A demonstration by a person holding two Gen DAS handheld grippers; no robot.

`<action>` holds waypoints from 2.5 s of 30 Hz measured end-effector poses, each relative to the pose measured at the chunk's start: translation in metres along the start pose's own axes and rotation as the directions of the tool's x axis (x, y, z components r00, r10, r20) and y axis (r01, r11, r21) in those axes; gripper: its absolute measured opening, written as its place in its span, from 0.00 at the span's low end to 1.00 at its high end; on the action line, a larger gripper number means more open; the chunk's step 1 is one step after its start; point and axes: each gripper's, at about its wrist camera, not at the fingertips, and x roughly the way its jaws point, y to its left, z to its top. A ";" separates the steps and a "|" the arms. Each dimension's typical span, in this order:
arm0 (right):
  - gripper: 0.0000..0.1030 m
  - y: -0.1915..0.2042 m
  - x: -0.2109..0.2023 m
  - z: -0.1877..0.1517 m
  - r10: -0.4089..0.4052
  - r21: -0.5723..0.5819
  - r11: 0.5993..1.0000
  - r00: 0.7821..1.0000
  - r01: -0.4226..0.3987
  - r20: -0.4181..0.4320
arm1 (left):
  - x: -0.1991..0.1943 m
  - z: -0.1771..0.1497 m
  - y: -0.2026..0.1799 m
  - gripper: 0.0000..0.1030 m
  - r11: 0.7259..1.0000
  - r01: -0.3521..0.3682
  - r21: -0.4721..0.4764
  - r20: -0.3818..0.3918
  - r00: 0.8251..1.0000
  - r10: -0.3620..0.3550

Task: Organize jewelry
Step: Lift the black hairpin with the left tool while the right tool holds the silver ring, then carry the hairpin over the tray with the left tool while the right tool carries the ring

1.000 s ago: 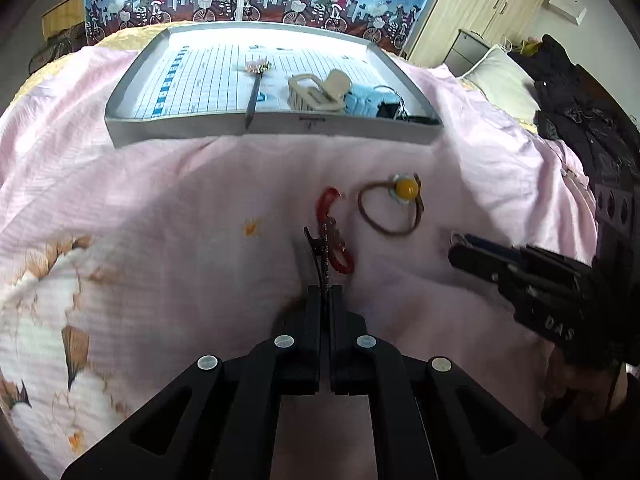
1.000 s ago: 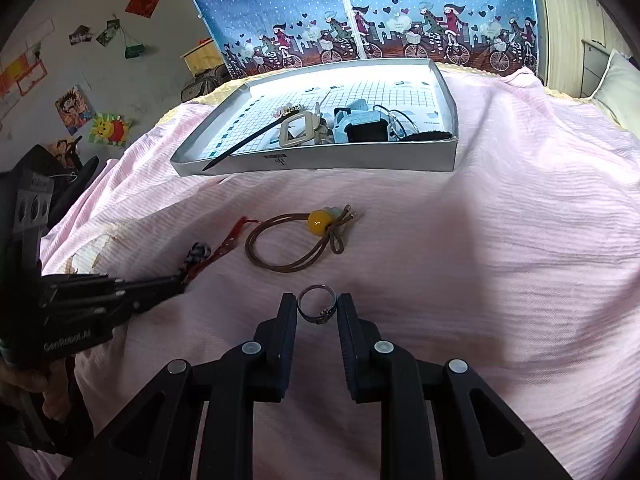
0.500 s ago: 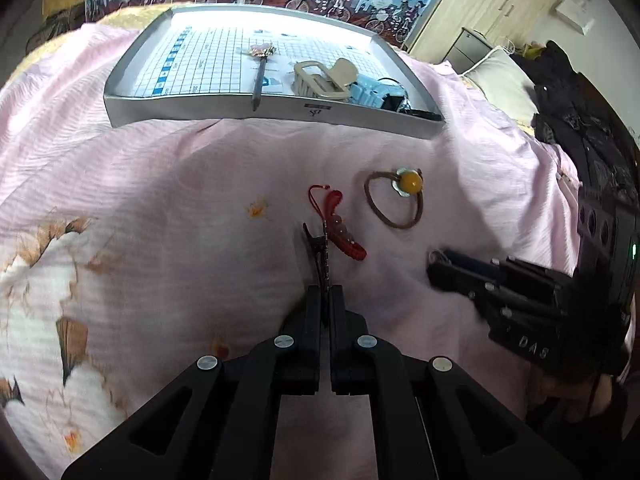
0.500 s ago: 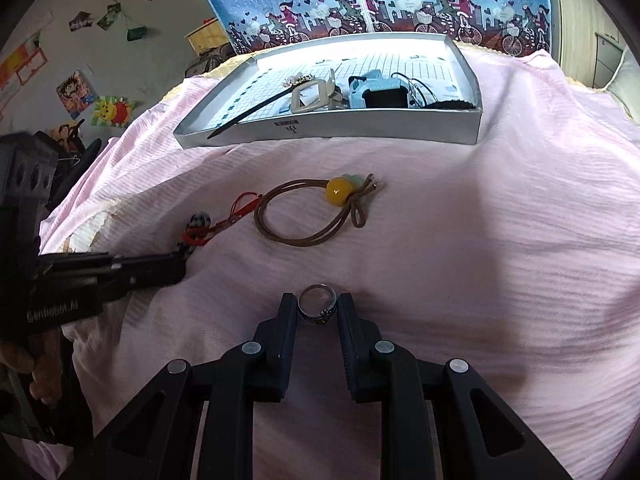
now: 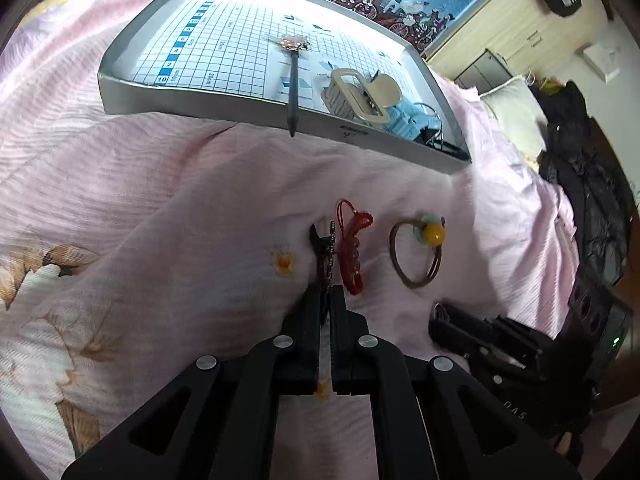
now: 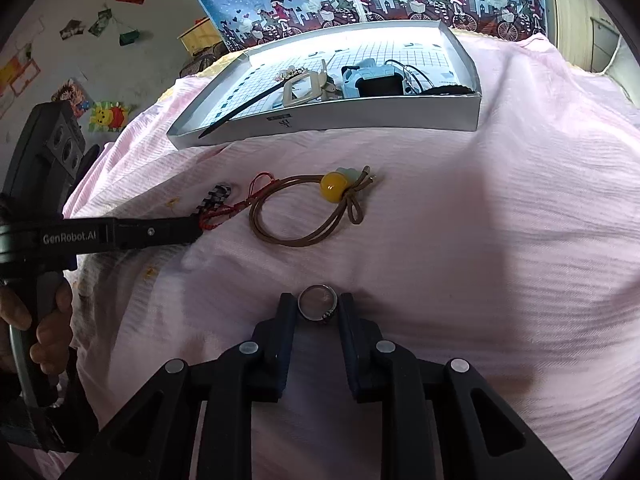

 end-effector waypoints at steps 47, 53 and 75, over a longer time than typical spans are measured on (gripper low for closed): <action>0.19 0.006 -0.016 0.010 0.070 -0.004 0.998 0.990 -0.070 0.126 | -0.040 -0.005 0.015 0.06 0.988 0.121 -0.097 0.201 0.974 -0.100; 0.19 0.024 -0.032 0.012 0.059 -0.099 0.994 0.972 -0.037 0.226 | -0.059 -0.013 -0.003 0.06 0.995 0.097 -0.015 0.229 0.969 -0.091; 0.19 -0.051 -0.014 0.087 -0.088 0.101 0.994 0.868 0.045 0.489 | -0.002 0.098 -0.046 0.06 0.999 0.016 0.045 0.408 0.912 -0.033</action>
